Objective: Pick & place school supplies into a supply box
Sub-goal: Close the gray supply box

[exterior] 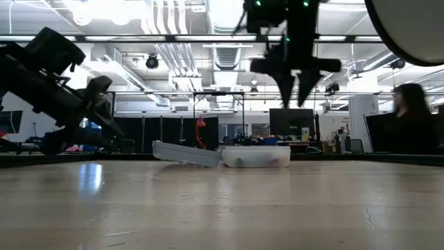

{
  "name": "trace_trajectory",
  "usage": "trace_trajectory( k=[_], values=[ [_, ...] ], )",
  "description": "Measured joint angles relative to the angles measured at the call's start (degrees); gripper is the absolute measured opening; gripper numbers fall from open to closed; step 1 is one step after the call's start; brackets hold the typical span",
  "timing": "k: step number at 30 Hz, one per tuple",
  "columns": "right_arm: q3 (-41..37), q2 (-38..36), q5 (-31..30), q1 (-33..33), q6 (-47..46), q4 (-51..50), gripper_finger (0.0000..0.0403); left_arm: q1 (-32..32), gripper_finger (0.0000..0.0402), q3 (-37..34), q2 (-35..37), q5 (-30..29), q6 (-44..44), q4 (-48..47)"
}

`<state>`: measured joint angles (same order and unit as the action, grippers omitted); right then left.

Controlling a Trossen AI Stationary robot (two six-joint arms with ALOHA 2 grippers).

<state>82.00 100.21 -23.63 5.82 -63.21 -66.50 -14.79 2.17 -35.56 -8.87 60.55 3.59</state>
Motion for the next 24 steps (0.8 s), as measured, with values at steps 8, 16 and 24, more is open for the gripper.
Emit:
trace_trajectory(
  k=[8, 16, 24],
  values=[
    [-14.45, -3.71, 8.17, 4.88, -9.29, 11.05, 0.0075, -9.15, 0.0148, 4.48, -11.63, 5.72, -4.02, -0.17],
    [-24.32, -7.97, 9.81, 10.65, -11.42, 27.62, 0.0010, -14.12, 0.0119, 12.89, -33.48, 12.27, -12.23, 4.35],
    [-25.82, -8.23, 8.21, 11.52, -11.39, 30.53, 0.0009, -16.80, 0.0007, 21.86, -47.73, 16.12, -20.92, 7.32]
  ],
)
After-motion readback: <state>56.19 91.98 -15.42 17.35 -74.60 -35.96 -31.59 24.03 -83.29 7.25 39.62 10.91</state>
